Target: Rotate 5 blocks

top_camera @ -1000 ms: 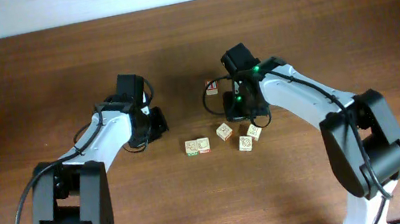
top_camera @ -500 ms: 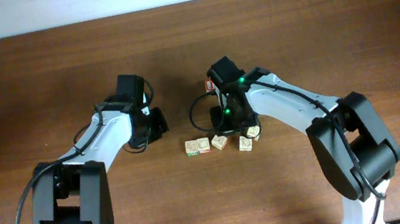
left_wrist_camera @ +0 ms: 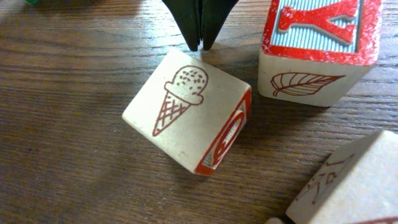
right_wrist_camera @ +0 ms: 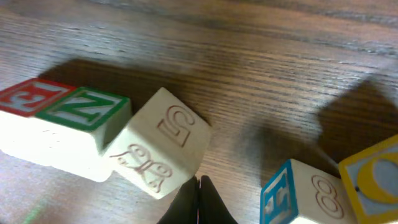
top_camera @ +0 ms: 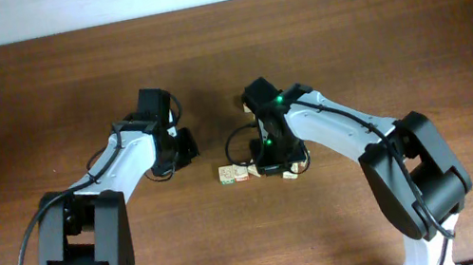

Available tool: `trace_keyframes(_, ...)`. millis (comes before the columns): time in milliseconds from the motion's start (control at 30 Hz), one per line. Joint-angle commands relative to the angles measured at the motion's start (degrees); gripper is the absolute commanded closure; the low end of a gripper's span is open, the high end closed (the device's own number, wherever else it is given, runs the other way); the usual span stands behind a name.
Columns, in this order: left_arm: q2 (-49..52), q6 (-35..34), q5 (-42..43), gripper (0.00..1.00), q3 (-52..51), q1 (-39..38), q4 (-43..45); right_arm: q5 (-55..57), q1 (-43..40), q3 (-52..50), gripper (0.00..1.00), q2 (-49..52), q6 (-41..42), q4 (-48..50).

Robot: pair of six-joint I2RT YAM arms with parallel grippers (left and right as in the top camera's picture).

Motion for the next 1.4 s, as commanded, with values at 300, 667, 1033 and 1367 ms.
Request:
trace_keyframes(300, 0.0, -0.5, -0.4, 0.99, 0.7, -0.1, -0.1, 2.2, -1.4, -0.6, 0.96, -0.6, -5.3, 5.8)
trace_keyframes(667, 0.0, -0.5, -0.4, 0.99, 0.7, -0.1, -0.2, 3.5, -0.6, 4.5, 0.96, -0.5, -9.9, 8.6)
trace_keyframes(1033, 0.0, -0.5, -0.4, 0.98, 0.7, -0.1, -0.3, 3.5, 2.5, 4.4, 0.96, 2.6, -7.5, 8.7)
trace_keyframes(1367, 0.0, -0.5, 0.2, 0.97, 0.7, -0.1, -0.4, 3.6, -3.5, 9.6, 0.96, 0.2, -3.6, -4.4)
